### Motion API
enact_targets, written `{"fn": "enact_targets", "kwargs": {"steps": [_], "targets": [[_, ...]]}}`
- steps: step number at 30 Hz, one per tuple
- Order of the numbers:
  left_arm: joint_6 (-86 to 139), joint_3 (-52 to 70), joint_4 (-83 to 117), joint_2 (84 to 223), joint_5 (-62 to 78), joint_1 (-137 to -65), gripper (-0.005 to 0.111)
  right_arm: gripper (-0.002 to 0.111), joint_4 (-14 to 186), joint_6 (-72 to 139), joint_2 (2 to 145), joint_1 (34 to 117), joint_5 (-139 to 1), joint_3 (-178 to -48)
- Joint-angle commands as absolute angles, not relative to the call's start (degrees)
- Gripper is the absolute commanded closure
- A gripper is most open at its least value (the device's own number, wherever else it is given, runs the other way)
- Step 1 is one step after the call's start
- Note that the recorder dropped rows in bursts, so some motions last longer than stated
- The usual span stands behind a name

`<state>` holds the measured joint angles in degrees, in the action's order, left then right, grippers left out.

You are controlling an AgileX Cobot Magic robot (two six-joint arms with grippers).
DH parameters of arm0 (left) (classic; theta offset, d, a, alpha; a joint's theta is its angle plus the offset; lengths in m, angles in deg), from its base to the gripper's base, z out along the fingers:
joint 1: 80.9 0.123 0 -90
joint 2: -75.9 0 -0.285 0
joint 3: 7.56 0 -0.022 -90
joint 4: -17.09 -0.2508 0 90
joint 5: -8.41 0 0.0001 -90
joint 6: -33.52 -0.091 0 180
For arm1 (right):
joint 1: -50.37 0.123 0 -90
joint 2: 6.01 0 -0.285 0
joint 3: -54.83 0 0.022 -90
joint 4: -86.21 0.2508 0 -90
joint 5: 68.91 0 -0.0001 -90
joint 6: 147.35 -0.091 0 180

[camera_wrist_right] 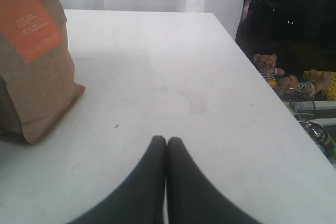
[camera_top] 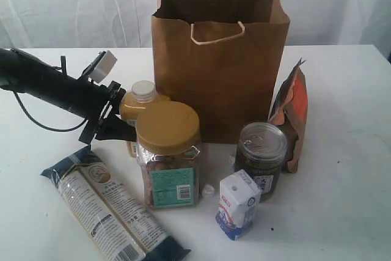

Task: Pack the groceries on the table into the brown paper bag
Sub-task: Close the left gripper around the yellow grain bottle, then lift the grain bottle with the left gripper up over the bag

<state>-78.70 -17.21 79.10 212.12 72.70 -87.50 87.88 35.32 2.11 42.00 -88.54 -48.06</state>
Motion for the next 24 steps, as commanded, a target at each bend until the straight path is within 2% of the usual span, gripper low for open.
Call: {"fn": "enact_targets", "kwargs": {"steps": [1,2,5,7,10,11,12,16,17,24], "targets": [[-87.42,-17.04,76.99,212.30,71.97,-87.65,0.097,0.108,88.03,35.35,1.77,41.92,-88.13,-47.96],[-87.42,-17.04,76.99,212.30,72.10,-87.65,0.091,0.108,88.03,35.35,1.77,41.92,-88.13,-47.96],[-87.31,-17.04,77.18,212.30,72.44,-87.65,0.058,0.108,88.03,35.35,1.77,41.92,-88.13,-47.96],[-87.31,-17.04,79.11,212.30,72.44,-87.65,0.042,0.108,88.03,35.35,1.77,41.92,-88.13,-47.96],[-87.31,-17.04,83.87,212.30,72.44,-88.06,0.036,0.108,88.03,35.35,1.77,41.92,-88.13,-47.96],[-87.31,-17.04,84.35,212.30,72.44,-88.35,0.038,0.108,88.03,35.35,1.77,41.92,-88.13,-47.96],[-87.31,-17.04,84.27,212.30,72.57,-88.45,0.045,0.108,88.03,35.35,1.77,41.92,-88.13,-47.96],[-87.31,-17.04,82.62,212.30,72.96,-88.33,0.103,0.108,88.03,35.35,1.77,41.92,-88.13,-47.96],[-87.31,-17.04,82.05,212.30,72.96,-88.33,0.106,0.108,88.03,35.35,1.77,41.92,-88.13,-47.96],[-86.20,-17.04,79.22,211.85,77.19,-86.73,0.106,0.108,88.03,35.35,1.77,41.92,-88.13,-47.96]]}}
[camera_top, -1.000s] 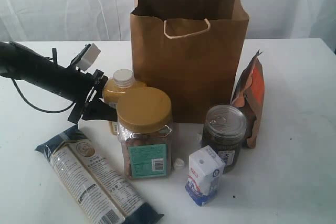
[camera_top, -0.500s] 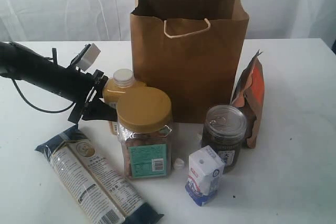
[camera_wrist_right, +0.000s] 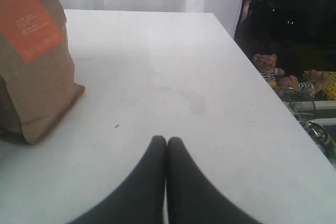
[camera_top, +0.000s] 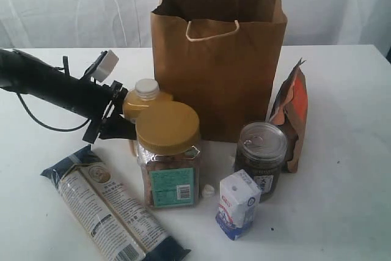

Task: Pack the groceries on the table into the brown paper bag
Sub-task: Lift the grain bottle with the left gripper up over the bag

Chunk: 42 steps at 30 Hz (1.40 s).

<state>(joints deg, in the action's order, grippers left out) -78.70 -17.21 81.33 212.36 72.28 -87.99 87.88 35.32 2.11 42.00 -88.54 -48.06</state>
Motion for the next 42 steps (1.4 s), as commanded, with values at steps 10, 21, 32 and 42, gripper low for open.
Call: {"fn": "enact_targets", "kwargs": {"steps": [10,21,32,42], "targets": [[-82.71,-17.04,82.54,205.98,78.38,-81.54,0.107,0.108,88.03,35.35,1.77,41.92,-88.13,-47.96],[-80.18,-17.04,83.64,202.27,78.38,-78.73,0.107,0.108,88.03,35.35,1.77,41.92,-88.13,-47.96],[-80.97,-18.85,91.87,196.32,78.38,-76.84,0.107,0.108,88.03,35.35,1.77,41.92,-88.13,-47.96],[-86.64,-20.74,117.03,192.26,78.38,-71.33,0.107,0.108,88.03,35.35,1.77,41.92,-88.13,-47.96]]}}
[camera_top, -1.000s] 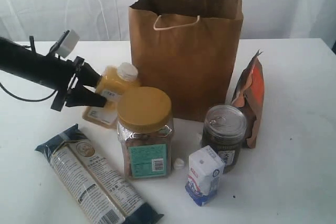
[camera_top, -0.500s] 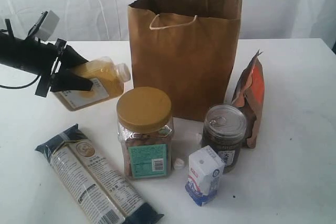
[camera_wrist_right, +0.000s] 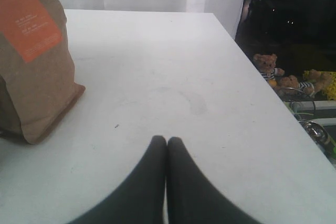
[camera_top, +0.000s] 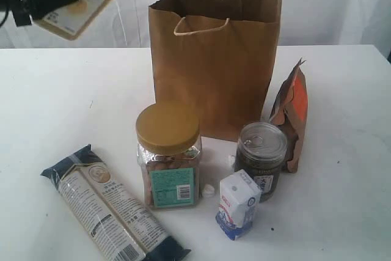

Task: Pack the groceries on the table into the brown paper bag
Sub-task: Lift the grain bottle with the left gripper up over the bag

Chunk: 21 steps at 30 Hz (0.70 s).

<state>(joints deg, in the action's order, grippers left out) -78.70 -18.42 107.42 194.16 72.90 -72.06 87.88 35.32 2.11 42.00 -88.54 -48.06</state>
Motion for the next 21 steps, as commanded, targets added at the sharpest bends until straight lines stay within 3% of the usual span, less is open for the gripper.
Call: {"fn": "enact_targets", "kwargs": {"steps": [1,12,21], "targets": [[-86.11,-21.81,117.03,192.26,78.38,-71.96,0.107,0.108,88.03,35.35,1.77,41.92,-88.13,-47.96],[-85.70,-30.64,117.03,192.26,78.38,-83.52,0.107,0.108,88.03,35.35,1.77,41.92,-88.13,-47.96],[-87.34,-31.09,117.03,192.96,78.05,-89.93,0.107,0.108,88.03,35.35,1.77,41.92,-88.13,-47.96]]}}
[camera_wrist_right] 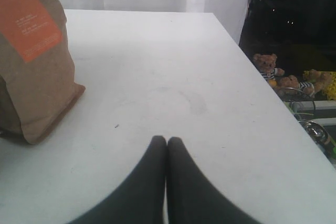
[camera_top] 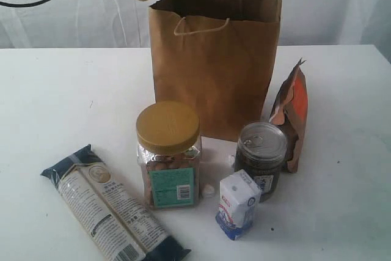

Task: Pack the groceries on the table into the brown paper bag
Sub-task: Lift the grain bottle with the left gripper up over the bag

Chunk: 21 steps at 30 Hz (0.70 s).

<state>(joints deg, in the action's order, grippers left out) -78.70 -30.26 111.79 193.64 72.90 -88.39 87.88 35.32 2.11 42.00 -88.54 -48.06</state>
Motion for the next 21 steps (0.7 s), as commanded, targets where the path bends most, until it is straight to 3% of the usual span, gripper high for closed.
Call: {"fn": "enact_targets", "kwargs": {"steps": [1,21], "targets": [[-87.34,-31.09,117.03,193.05,78.06,-90.27,0.107,0.108,88.03,35.35,1.77,41.92,-88.13,-47.96],[-87.34,-31.09,117.03,193.39,78.38,-91.21,0.107,0.108,88.03,35.35,1.77,41.92,-88.12,-47.96]]}}
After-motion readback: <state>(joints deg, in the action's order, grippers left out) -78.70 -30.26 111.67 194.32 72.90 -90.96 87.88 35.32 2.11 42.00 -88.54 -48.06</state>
